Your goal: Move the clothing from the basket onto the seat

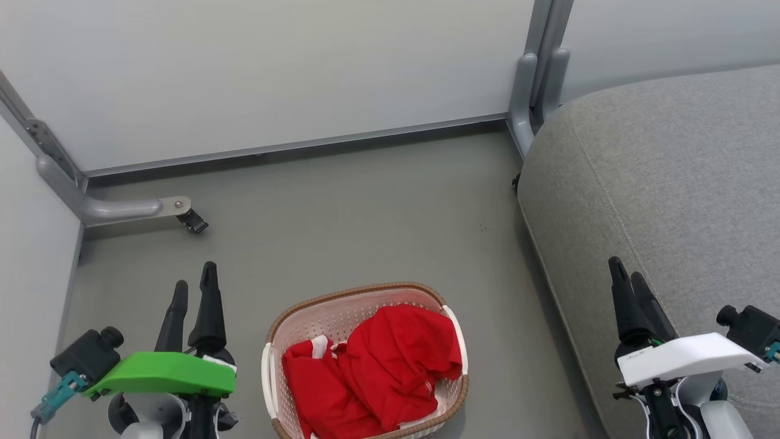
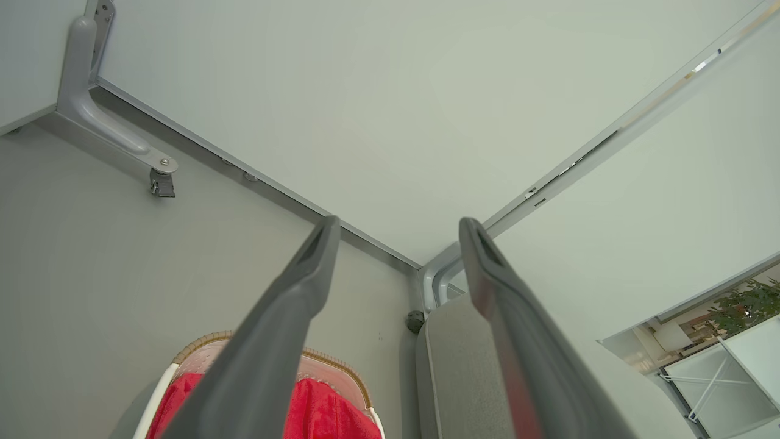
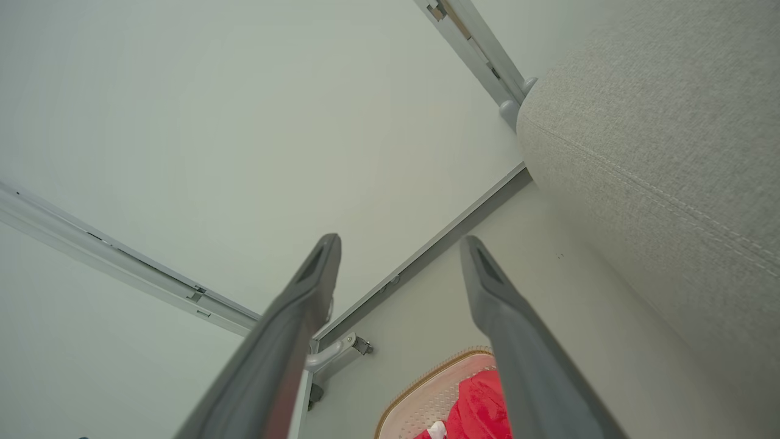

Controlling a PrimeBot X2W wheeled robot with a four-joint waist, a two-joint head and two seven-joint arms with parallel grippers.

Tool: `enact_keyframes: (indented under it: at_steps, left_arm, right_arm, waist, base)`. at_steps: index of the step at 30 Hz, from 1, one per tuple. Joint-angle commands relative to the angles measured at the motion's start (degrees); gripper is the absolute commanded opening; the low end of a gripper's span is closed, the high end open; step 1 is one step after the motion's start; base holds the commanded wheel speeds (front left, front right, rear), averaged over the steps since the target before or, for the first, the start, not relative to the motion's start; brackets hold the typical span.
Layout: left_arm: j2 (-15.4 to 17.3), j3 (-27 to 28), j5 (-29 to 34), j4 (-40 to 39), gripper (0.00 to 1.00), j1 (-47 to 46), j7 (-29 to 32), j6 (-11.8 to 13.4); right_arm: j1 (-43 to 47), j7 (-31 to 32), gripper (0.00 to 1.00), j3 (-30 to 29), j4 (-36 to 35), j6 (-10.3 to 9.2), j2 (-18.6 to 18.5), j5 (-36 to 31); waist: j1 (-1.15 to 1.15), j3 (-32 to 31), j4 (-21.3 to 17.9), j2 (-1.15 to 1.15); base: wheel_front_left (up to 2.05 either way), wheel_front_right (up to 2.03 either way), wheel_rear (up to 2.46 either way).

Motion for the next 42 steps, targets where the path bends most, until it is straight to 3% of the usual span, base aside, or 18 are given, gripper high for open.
enact_keyframes:
  at_steps: [1, 5, 42]
  left_arm:
    - [0.6, -0.5, 2.4, -0.8, 1.0, -1.6, -0.7, 0.2]
    - [1.0, -2.1, 7.4, -0.6, 1.0, -1.6, -1.7, 0.6]
    - [1.5, -6.9, 29.5, -0.8, 1.0, -2.7, -7.3, 2.8]
  right_arm:
    - [-0.3, -0.6, 1.0, 0.2, -1.1, 0.01, -0.5, -2.2]
    - [-0.1, -1.8, 1.0, 0.5, -1.0, 0.02, -0.5, -7.1]
    - [0.7, -7.3, 1.0, 2.2, -3.0, 0.02, -0.7, -29.7]
  waist:
    - [0.0, 0.0, 0.0, 0.0]
    - [0.0, 0.1, 0.1, 0.0]
    - [0.0, 1.3, 1.0, 0.0]
  base:
    - [0.0, 0.0, 0.0]
    - [0.0, 0.0, 0.0]
    - [0.0, 0.0, 0.0]
